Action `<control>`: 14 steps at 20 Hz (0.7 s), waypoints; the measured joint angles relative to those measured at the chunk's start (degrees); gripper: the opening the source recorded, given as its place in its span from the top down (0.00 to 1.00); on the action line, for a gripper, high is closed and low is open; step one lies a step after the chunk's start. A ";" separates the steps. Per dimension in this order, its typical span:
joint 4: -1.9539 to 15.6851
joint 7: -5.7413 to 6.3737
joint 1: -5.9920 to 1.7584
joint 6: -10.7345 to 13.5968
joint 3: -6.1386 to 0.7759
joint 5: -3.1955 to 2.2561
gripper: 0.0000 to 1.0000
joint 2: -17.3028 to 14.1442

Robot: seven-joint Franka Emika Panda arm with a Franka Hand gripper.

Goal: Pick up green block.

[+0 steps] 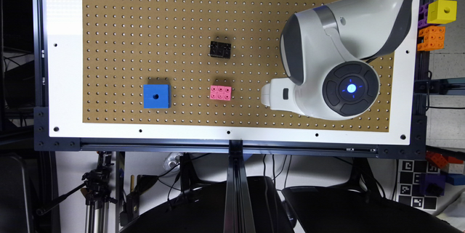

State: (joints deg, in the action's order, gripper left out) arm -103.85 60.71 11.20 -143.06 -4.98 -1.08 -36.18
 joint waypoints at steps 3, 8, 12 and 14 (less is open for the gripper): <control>2.58 0.12 0.05 -0.61 0.01 -0.42 0.00 -3.26; 3.78 0.12 0.07 -0.37 0.02 -0.52 0.00 -4.07; 3.76 0.11 0.09 -0.33 0.02 -0.53 1.00 -4.06; 3.76 0.11 0.09 -0.33 0.02 -0.53 1.00 -4.06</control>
State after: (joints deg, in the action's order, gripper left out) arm -100.09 60.82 11.28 -143.39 -4.96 -1.61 -40.24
